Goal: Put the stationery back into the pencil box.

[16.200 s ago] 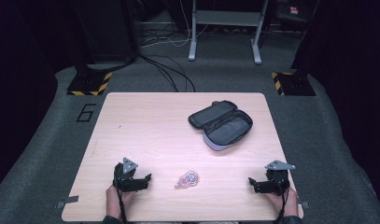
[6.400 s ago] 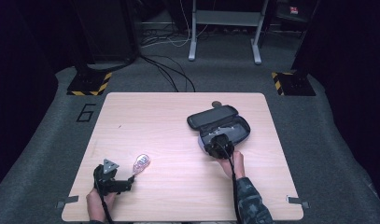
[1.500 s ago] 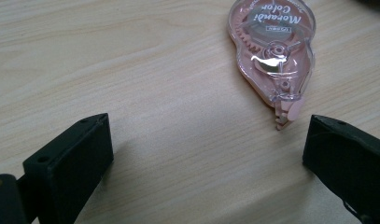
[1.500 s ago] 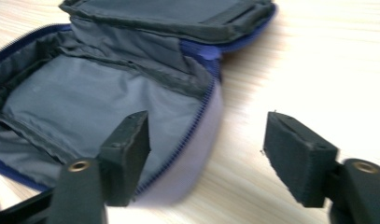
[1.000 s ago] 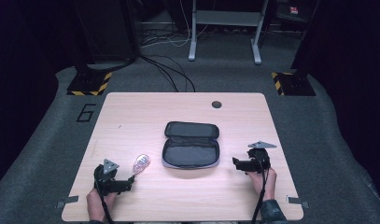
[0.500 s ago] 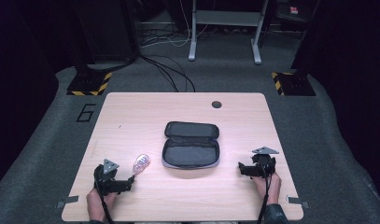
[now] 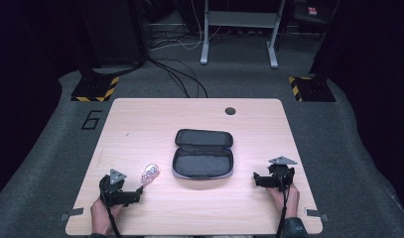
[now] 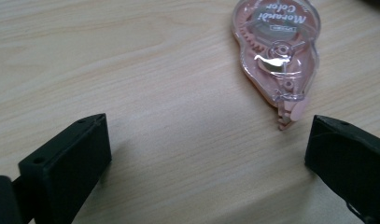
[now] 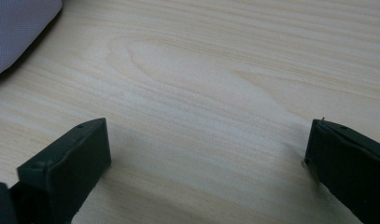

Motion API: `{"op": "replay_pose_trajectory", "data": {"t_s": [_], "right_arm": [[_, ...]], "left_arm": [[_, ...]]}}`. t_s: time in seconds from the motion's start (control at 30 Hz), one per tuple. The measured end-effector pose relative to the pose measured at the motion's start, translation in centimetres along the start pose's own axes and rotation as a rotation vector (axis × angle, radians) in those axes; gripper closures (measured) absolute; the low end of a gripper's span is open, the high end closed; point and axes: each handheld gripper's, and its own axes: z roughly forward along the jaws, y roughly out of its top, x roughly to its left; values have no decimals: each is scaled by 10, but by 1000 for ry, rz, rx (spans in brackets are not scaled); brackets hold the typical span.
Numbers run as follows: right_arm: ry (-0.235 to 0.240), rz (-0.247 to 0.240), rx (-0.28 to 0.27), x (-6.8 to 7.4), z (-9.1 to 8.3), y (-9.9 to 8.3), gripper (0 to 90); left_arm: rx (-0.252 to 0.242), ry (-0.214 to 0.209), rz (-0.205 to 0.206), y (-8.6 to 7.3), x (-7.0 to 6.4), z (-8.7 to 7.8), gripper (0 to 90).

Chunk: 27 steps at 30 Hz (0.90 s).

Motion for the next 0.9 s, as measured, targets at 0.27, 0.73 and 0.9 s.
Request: {"op": "replay_pose_trajectory", "data": {"t_s": [0.27,0.73,0.9], "right_arm": [[-5,24,-5,2,1,1,0],[5,14,-5,1,-1,-1,0],[33,-12,-7,-2,-1,-2,0]], "left_arm": [[-47,-56,-71,4,1,-6,28],[-39,-137,-7,33,-17,7,71],[-14,-134,14,37,-23,16,62]]}}
